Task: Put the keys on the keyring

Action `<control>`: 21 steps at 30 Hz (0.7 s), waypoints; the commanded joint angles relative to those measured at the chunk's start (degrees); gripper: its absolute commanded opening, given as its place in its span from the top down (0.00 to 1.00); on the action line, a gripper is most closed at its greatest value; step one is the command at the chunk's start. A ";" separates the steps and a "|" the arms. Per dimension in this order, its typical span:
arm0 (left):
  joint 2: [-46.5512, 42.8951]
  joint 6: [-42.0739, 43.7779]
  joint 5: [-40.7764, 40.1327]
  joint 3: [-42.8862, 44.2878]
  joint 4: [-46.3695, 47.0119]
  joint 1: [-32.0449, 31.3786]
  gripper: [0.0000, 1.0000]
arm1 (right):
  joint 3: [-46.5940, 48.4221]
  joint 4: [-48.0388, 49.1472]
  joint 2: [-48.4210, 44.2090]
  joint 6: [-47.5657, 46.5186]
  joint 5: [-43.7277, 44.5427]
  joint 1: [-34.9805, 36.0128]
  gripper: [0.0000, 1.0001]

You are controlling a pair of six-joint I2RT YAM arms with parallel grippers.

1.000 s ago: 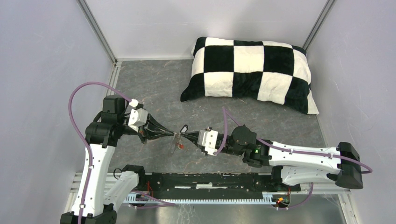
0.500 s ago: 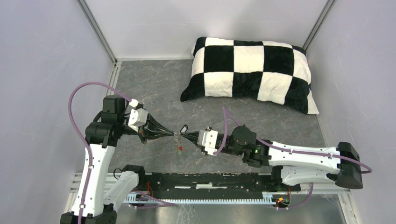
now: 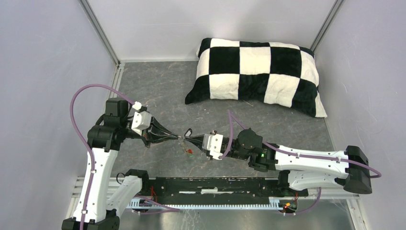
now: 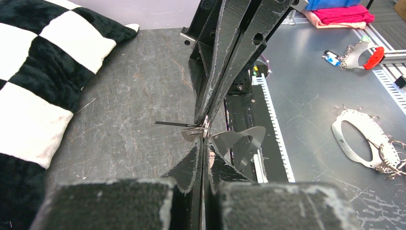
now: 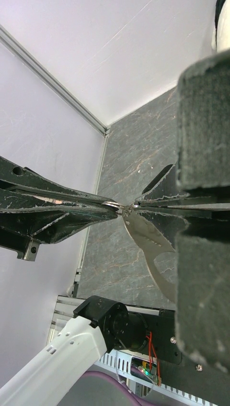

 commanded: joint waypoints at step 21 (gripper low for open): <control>-0.58 -1.14 1.53 2.52 1.27 -0.11 0.98 | 0.30 2.72 -0.05 0.22 -1.30 1.11 0.99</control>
